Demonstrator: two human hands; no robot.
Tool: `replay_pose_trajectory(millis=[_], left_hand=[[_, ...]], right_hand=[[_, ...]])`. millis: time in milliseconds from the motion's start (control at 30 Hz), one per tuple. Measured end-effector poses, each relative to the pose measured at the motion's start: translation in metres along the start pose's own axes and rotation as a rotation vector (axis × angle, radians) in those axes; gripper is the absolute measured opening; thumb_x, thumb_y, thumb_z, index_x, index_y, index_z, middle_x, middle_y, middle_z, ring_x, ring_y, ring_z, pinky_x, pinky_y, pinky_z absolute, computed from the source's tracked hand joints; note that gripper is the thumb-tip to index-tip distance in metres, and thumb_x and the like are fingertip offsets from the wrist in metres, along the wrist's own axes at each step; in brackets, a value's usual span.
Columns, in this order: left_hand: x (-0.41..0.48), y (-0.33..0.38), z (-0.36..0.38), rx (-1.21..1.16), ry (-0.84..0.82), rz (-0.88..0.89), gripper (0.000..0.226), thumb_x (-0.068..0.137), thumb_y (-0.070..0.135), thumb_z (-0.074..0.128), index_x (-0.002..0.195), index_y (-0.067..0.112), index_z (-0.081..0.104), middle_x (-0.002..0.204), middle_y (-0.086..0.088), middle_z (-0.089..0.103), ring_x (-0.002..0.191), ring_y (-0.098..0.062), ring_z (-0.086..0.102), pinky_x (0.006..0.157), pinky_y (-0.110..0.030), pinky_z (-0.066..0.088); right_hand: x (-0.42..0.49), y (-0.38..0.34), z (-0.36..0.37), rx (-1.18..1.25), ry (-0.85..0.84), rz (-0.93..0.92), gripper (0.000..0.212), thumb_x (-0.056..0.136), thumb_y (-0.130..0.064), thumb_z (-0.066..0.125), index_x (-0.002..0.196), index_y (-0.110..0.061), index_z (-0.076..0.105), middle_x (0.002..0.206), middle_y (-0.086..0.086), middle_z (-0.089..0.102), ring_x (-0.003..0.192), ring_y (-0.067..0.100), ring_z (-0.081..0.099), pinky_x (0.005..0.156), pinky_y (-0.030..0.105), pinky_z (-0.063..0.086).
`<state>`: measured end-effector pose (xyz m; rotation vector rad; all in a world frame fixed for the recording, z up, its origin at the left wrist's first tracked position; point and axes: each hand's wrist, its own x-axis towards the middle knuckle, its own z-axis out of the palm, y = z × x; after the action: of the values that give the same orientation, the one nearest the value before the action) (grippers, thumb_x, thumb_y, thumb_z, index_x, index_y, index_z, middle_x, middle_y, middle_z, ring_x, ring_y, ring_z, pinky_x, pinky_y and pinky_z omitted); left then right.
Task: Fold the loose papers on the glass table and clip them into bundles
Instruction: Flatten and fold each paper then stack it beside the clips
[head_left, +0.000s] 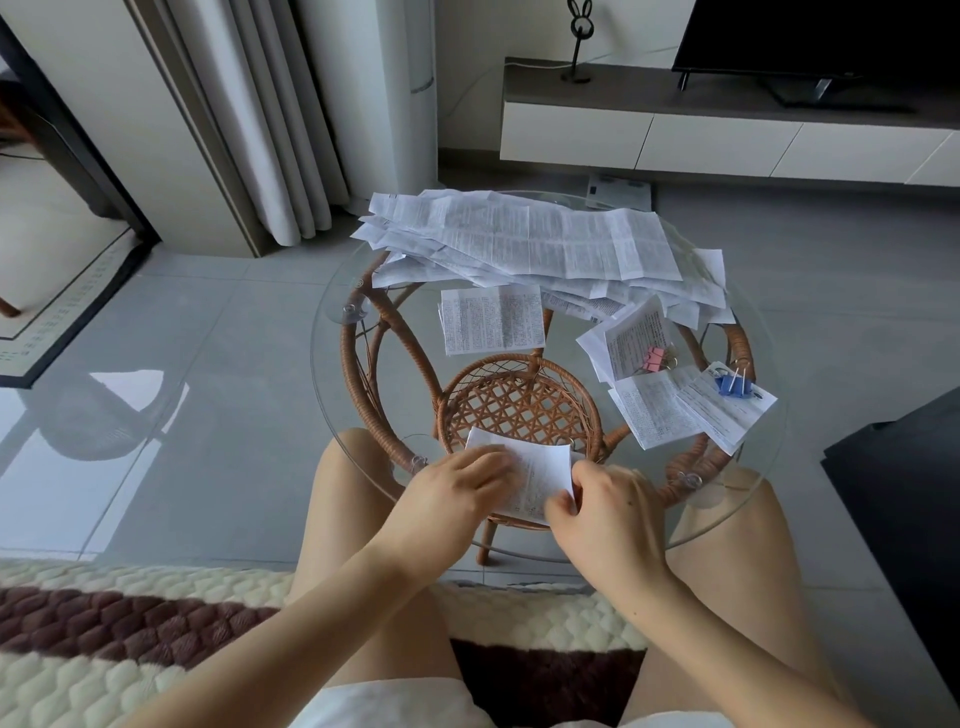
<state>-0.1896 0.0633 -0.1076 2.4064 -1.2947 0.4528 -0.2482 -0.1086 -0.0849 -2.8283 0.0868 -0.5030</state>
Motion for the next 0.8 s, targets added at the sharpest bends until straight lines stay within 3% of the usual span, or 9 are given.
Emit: replay_pose_trajectory(millis=[67,200,300,467,567,600,667,733,800], left_hand=[[0.001,-0.004,0.000,-0.048,-0.057,0.014,0.051,0.073,-0.004,0.034,0.103,0.010,0.073,0.115,-0.002,0.067,0.111,-0.021,0.063,0.068,-0.025,0.056],[-0.001,-0.012,0.001,-0.165,-0.162,-0.011,0.062,0.057,-0.024,0.062,0.110,0.008,0.070,0.126,-0.006,0.062,0.121,-0.024,0.056,0.070,-0.036,0.060],[-0.002,-0.012,0.003,-0.198,-0.182,-0.033,0.063,0.059,-0.024,0.062,0.113,0.008,0.069,0.129,-0.006,0.060,0.124,-0.025,0.053,0.072,-0.040,0.060],[-0.001,-0.010,0.000,-0.180,-0.155,-0.077,0.071,0.059,-0.020,0.067,0.120,0.017,0.067,0.134,-0.008,0.056,0.124,-0.028,0.053,0.083,-0.044,0.057],[0.000,-0.013,-0.001,-0.148,-0.177,-0.039,0.073,0.064,-0.015,0.064,0.127,0.022,0.062,0.139,-0.008,0.051,0.128,-0.027,0.049,0.096,-0.044,0.050],[0.001,-0.015,-0.002,-0.126,-0.192,-0.018,0.073,0.068,-0.012,0.059,0.130,0.024,0.058,0.142,-0.007,0.049,0.131,-0.025,0.046,0.102,-0.041,0.044],[0.002,-0.018,-0.003,-0.083,-0.224,0.010,0.068,0.075,-0.003,0.043,0.135,0.026,0.054,0.145,-0.006,0.044,0.135,-0.022,0.040,0.109,-0.039,0.036],[0.003,-0.018,-0.003,-0.082,-0.250,0.021,0.062,0.079,0.006,0.033,0.134,0.023,0.054,0.146,-0.005,0.043,0.137,-0.022,0.038,0.110,-0.041,0.036],[0.002,-0.018,-0.001,-0.114,-0.256,0.019,0.056,0.084,0.010,0.035,0.136,0.021,0.052,0.149,-0.004,0.039,0.140,-0.021,0.032,0.112,-0.040,0.033]], right_hand=[[0.001,0.000,0.000,0.007,-0.006,0.002,0.049,0.050,-0.004,0.069,0.052,-0.017,0.022,0.046,-0.008,0.016,0.040,0.017,0.018,0.048,0.022,0.019],[0.003,0.000,0.002,0.039,-0.006,0.026,0.038,0.054,-0.009,0.059,0.052,-0.016,0.022,0.044,-0.008,0.017,0.039,0.017,0.018,0.047,0.020,0.012],[0.001,0.001,0.004,0.041,-0.007,0.028,0.035,0.055,-0.009,0.058,0.051,-0.015,0.024,0.043,-0.006,0.020,0.039,0.019,0.019,0.049,0.024,0.022],[0.002,0.001,0.003,0.004,0.003,0.019,0.036,0.057,-0.012,0.059,0.051,-0.016,0.024,0.046,-0.014,0.008,0.039,0.017,0.019,0.048,0.023,0.019],[0.003,-0.002,-0.007,-0.061,-0.001,0.072,0.034,0.052,-0.008,0.075,0.053,-0.014,0.042,0.041,-0.005,0.033,0.037,0.019,0.028,0.045,0.020,0.024],[0.003,-0.004,-0.008,-0.109,0.032,0.077,0.025,0.052,-0.009,0.078,0.065,-0.008,0.056,0.049,0.003,0.052,0.041,0.023,0.042,0.047,0.023,0.036],[0.007,-0.011,-0.006,-0.189,0.028,0.071,0.049,0.067,-0.018,0.074,0.111,0.003,0.063,0.099,0.020,0.069,0.084,0.034,0.067,0.075,0.041,0.055],[0.007,-0.019,0.005,-0.165,-0.015,-0.027,0.055,0.085,-0.026,0.054,0.132,0.003,0.050,0.131,0.021,0.055,0.119,0.033,0.056,0.101,0.049,0.044],[0.000,-0.028,0.019,-0.126,-0.123,-0.053,0.055,0.090,-0.028,0.035,0.134,0.001,0.048,0.137,0.019,0.049,0.127,0.030,0.049,0.109,0.047,0.036]])
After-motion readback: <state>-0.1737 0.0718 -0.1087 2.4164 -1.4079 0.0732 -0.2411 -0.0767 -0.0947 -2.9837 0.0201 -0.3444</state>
